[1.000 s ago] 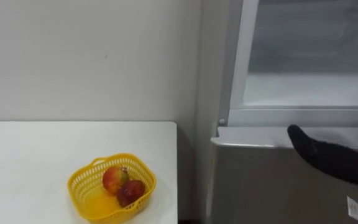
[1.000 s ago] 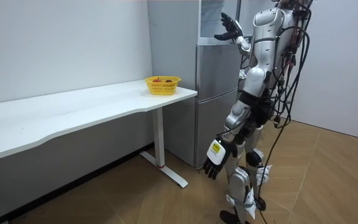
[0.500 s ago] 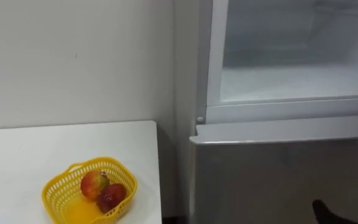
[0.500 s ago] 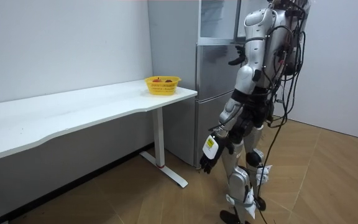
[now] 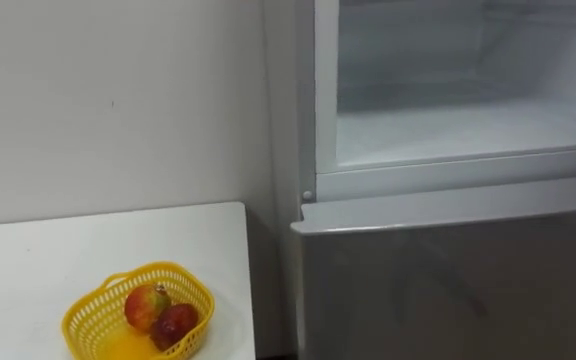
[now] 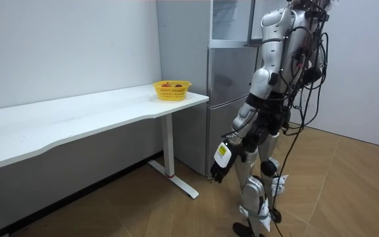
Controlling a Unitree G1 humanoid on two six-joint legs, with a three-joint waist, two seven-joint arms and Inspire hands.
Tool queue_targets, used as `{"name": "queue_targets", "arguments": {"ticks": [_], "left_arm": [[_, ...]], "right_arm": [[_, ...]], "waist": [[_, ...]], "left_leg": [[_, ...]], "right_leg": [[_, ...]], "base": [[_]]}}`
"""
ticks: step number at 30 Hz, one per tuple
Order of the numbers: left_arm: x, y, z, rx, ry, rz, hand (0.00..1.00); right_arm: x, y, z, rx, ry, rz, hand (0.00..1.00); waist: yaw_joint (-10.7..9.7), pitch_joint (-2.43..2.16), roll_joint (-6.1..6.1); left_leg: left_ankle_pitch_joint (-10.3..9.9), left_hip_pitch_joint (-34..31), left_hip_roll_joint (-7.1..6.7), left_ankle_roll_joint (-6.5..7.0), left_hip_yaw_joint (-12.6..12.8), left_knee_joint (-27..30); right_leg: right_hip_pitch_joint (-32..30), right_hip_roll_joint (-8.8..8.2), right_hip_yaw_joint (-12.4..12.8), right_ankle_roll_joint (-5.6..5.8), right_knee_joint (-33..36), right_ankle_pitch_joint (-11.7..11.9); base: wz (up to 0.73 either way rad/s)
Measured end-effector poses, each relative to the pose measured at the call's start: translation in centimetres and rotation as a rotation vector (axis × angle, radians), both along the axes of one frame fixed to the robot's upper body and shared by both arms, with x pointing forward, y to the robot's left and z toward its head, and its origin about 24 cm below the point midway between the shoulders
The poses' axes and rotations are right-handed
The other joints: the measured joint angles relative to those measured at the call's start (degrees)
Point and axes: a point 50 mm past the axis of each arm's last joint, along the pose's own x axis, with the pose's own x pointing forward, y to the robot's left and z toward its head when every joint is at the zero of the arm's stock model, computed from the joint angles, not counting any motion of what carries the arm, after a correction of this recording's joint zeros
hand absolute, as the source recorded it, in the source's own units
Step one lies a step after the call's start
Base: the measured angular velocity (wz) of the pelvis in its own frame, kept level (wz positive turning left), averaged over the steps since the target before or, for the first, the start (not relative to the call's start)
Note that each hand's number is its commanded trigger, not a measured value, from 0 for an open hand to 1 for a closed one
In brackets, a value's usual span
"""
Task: Retrieve from the upper fridge
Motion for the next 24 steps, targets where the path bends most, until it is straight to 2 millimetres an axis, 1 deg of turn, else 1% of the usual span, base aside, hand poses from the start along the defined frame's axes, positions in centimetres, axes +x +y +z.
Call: {"name": "queue_targets", "arguments": {"ticks": [3, 5, 6, 8, 11, 13, 16, 19, 21, 23, 24], "left_arm": [[-0.1, 0.1, 0.0, 0.009, -0.008, 0.026, 0.0], [-0.1, 0.2, 0.1, 0.012, -0.011, 0.041, 0.0], [-0.1, 0.3, 0.1, 0.014, -0.013, 0.047, 0.0], [0.1, 0.5, 0.1, 0.019, -0.028, 0.073, 0.0], [0.3, 0.6, 0.2, 0.021, -0.039, 0.083, 0.0], [0.4, 0.5, 0.2, 0.024, -0.049, 0.082, 0.0], [0.6, 0.5, 0.2, 0.03, -0.056, 0.088, 0.0], [0.4, 0.6, 0.2, 0.034, -0.054, 0.099, 0.0], [0.0, 0.9, 0.3, 0.042, -0.049, 0.13, 0.0], [-0.6, 1.4, 0.4, 0.054, -0.044, 0.176, 0.0], [-0.8, 1.5, 0.4, 0.057, -0.041, 0.187, 0.0]], "right_arm": [[-1.4, -0.6, -2.0, 0.027, 0.104, -0.054, 0.0], [-3.1, -1.2, -3.7, 0.042, 0.214, -0.109, 0.0], [-3.5, -1.4, -4.2, 0.043, 0.246, -0.117, 0.0], [-5.4, -2.0, -5.7, 0.045, 0.371, -0.165, 0.0], [-6.9, -2.0, -6.7, 0.067, 0.459, -0.188, 0.0], [-7.1, -1.9, -7.1, 0.08, 0.492, -0.19, 0.0], [-6.8, -1.8, -7.6, 0.134, 0.502, -0.246, 0.0], [-6.5, -2.0, -8.0, 0.189, 0.516, -0.319, 0.0], [-6.4, -2.4, -8.1, 0.246, 0.505, -0.414, 0.0], [-7.3, -3.5, -8.2, 0.349, 0.46, -0.617, 0.0], [-7.6, -3.8, -8.1, 0.38, 0.439, -0.676, 0.0]], "waist": [[0.1, 0.07, -0.23], [0.2, 0.04, -0.31], [0.16, 0.05, -0.35], [0.25, 0.07, -0.52], [0.37, 0.2, -0.75], [0.41, 0.3, -0.91], [0.72, 0.43, -1.06], [1.67, 0.49, -1.35], [1.52, 0.54, -1.56], [1.24, 0.61, -1.84], [1.21, 0.61, -1.91]], "left_leg": [[0.0, -0.13, -0.04, 0.0, -0.39, -0.01], [0.0, -0.04, -0.09, -0.01, -0.61, -0.27], [0.0, -0.03, -0.09, -0.01, -0.7, -0.29], [0.01, 0.13, -0.12, -0.01, -0.78, -0.3], [0.01, 0.36, -0.13, -0.02, -0.88, -0.28], [0.01, 0.49, -0.12, -0.02, -0.88, -0.28], [0.01, 0.52, -0.14, -0.02, -0.8, -0.35], [0.01, 0.53, -0.18, -0.02, -0.7, -0.41], [0.0, 0.49, -0.25, -0.02, -1.18, -0.38], [0.01, 0.36, -0.43, -0.02, -2.53, -0.36], [0.01, 0.45, -0.47, -0.02, -2.7, -0.36]], "right_leg": [[0.31, 0.05, -0.1, -0.02, -0.22, 0.02], [0.87, 0.13, -0.16, 0.02, -1.23, 0.05], [0.95, 0.13, -0.2, 0.02, -1.26, 0.05], [1.28, 0.1, -0.44, 0.03, -1.41, 0.04], [1.88, 0.1, -0.75, 0.02, -2.11, 0.05], [2.08, 0.11, -0.8, 0.01, -2.17, 0.03], [1.99, 0.12, -0.55, 0.01, -2.18, 0.01], [1.76, 0.1, -0.13, 0.03, -2.18, -0.01], [1.83, 0.02, -0.98, 0.06, -2.42, -0.02], [2.57, -0.05, -1.64, 0.1, -2.99, -0.04], [2.71, -0.08, -1.79, 0.14, -3.01, -0.09]], "base": [[0.09], [0.06], [0.07], [0.06], [0.03], [0.0], [-0.01], [0.0], [0.14], [0.27], [0.25]]}}
